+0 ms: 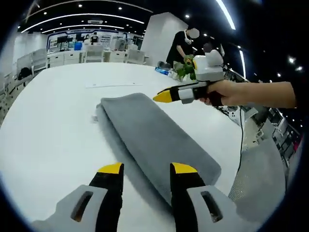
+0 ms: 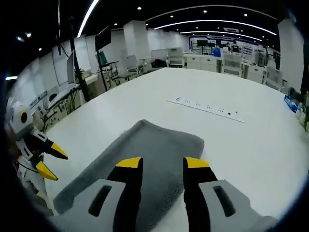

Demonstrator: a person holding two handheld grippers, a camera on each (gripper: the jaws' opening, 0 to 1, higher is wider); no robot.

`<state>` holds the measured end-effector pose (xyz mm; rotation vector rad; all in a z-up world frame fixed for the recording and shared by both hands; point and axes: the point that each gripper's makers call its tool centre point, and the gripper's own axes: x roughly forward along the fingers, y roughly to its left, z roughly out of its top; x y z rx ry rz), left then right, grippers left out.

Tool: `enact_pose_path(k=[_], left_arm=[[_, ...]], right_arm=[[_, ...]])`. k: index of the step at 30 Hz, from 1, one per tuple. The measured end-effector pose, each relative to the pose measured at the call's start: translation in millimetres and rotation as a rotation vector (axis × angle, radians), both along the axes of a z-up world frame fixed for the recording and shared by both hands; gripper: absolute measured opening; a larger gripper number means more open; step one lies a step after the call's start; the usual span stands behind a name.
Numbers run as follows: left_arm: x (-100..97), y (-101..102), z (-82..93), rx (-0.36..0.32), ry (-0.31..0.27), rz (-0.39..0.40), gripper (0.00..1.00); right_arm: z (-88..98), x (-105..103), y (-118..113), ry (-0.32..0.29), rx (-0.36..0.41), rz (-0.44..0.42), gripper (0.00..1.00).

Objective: Fold the towel on the table until its edges align and the towel forms a compact rectangular stack.

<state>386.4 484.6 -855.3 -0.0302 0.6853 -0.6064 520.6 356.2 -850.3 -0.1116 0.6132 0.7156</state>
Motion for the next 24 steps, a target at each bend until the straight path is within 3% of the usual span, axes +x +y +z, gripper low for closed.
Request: enact_pose_path(k=[2,12,24], left_arm=[[4.2,1,-1.8,0.000,0.003,0.000,0.35],[38.1,13,-24.4,0.004,0.024,0.073,0.30],[53.0,7,-48.2,0.010,0.069,0.122,0.26]], right_arm=[[-1.8,-4,-7,-0.014,-0.009,-0.013,0.33],[-27.3,-30,-18,0.051,0.015,-0.054,0.30],[-49.5,-48,-22,0.096,0.021,-0.069,0.22]])
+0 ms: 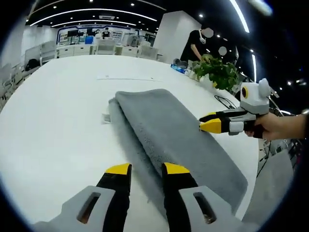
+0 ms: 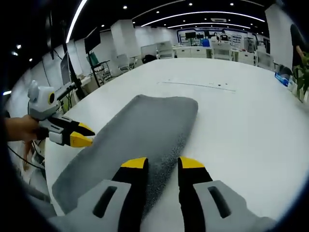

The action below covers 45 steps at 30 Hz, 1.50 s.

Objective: Fold the towel on the table until its edges align and the towel forms a compact rectangular stack.

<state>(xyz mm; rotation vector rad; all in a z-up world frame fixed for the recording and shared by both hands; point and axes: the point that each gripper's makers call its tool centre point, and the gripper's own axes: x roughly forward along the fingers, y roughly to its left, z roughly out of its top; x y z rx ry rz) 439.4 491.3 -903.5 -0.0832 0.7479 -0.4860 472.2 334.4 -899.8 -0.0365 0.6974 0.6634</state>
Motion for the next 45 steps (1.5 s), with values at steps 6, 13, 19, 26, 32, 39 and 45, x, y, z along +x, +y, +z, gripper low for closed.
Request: enact_pose_path(k=[6,13,19,26,32,39,45], left_arm=[[0.4,-1,-7.0,0.042,0.003,0.015,0.24],[0.0,-7,-7.0,0.097,-0.023,-0.005,0.20],[1.1,-11,-7.9,0.133,-0.017,-0.047,0.16],[1.5,-21,-7.6,0.162,-0.030,-0.086,0.10],[1.2,-39,-7.3,0.177,-0.035,-0.118,0.10],[-4.0,-77,-7.2,0.181,-0.040,-0.194,0.10],[-9.7,-107,-7.5,0.169,-0.047,-0.239,0.09]], right_arm=[[-5.8,-3,-2,-0.005,0.017,-0.035,0.18],[-8.7,-4,-4,-0.001,0.012,-0.033,0.15],[-10.6,-4,-4,-0.004,0.018,-0.027,0.14],[-11.3,-7,-12,-0.005,0.073,-0.071,0.11],[-10.6,-12,-33,-0.004,0.070,-0.090,0.11],[-10.5,-18,-67,0.002,0.048,-0.111,0.11],[-10.5,-23,-101,0.002,0.031,-0.152,0.11]])
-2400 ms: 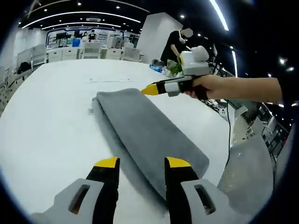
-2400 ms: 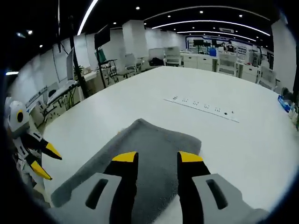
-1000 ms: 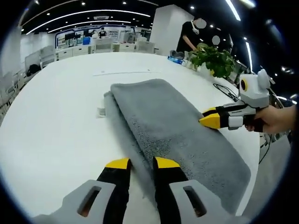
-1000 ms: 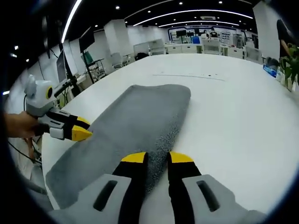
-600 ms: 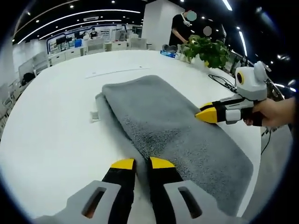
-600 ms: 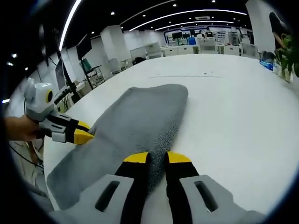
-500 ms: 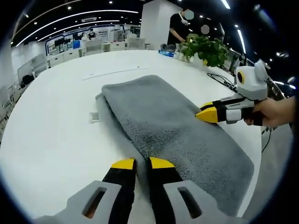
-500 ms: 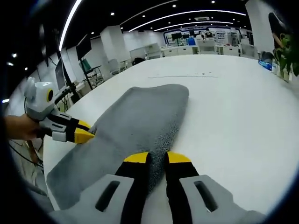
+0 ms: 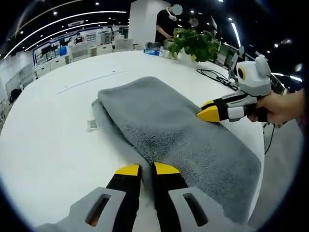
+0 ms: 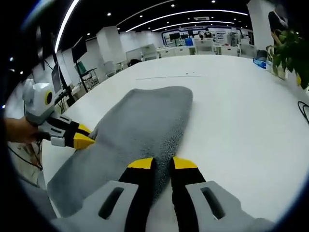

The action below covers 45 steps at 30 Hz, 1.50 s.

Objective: Fold the towel on the table until its edges align and the towel forms a compact rectangular stack.

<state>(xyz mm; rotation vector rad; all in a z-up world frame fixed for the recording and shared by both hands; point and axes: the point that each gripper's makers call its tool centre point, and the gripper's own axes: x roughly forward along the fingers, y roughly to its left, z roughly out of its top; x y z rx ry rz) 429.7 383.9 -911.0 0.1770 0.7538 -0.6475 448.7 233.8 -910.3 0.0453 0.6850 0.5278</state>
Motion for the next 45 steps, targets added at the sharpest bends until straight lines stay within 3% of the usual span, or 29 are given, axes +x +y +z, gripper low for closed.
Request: enact_pose_path(k=[8,18,21,26,31,33,37,42,45], left_arm=[[-7.7,-28,0.2,0.007,-0.002,-0.049,0.09],[-9.4,-32,1.5,0.006,0.026,-0.045,0.11],[-9.8,-31,3.9,0.013,0.025,-0.062,0.14],[-14.7,-29,18.3,-0.007,-0.001,-0.081,0.29],[-33.1,-37,34.6,0.018,-0.047,-0.185,0.31],[-43.2,-42,40.1,0.022,-0.060,-0.234,0.36],[-61.5,-48,45.5,0.106,-0.120,-0.360,0.42],[-94.7,-61,50.1,0.131,-0.123,-0.490,0.43],[-107.2,-67,52.7,0.140,-0.139,-0.523,0.44]], right_arm=[[-0.6,-10,-25,-0.005,-0.011,-0.030,0.11],[2.6,-10,-29,0.006,-0.022,-0.023,0.12],[8.4,-11,-27,-0.017,-0.063,0.039,0.13],[19.7,-16,-27,-0.042,-0.045,0.081,0.18],[29.3,-29,-25,-0.068,-0.056,0.159,0.21],[29.7,-35,-24,-0.067,-0.066,0.194,0.22],[30.5,-49,-23,-0.055,-0.088,0.256,0.23],[39.3,-74,-18,-0.053,-0.094,0.334,0.23],[42.4,-90,-12,-0.054,-0.118,0.411,0.23]])
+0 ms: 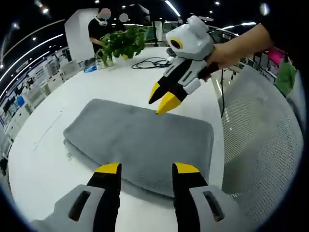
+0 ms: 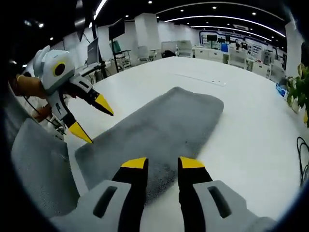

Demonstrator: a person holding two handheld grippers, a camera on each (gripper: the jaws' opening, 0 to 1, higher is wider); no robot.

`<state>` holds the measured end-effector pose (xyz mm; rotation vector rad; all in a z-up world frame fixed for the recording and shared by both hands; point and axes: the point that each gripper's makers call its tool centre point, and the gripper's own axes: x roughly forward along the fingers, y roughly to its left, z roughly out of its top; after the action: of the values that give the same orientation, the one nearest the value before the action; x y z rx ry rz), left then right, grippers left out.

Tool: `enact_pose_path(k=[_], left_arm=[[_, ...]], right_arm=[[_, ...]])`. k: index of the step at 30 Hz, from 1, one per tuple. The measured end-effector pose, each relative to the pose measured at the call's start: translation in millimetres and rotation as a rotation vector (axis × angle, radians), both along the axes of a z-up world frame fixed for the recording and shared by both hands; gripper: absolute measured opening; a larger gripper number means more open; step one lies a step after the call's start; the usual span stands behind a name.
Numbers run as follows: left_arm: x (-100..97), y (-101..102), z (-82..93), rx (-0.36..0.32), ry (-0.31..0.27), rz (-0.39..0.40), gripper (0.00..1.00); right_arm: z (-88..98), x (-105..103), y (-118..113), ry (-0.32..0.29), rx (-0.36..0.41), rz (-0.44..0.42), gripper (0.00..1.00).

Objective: Fold the towel on the table until its edges align and the towel forms a compact rectangular stack.

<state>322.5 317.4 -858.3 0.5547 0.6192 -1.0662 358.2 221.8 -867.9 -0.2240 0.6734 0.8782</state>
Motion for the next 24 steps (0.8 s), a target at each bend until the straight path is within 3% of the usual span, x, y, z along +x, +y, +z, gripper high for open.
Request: enact_pose_path(k=[8,16,24], left_arm=[[-46.5,-8,-9.7,0.086,-0.003,-0.172,0.43],[-69.6,-4,-22.4,0.112,0.024,-0.206,0.42],[-78.6,-3,-32.6,0.130,0.058,-0.209,0.36]], right_arm=[[5.8,-39,13,-0.019,-0.057,0.160,0.22],[-1.4,-68,13,-0.004,-0.097,0.238,0.22],[-15.6,-98,6,0.024,-0.154,0.319,0.20]])
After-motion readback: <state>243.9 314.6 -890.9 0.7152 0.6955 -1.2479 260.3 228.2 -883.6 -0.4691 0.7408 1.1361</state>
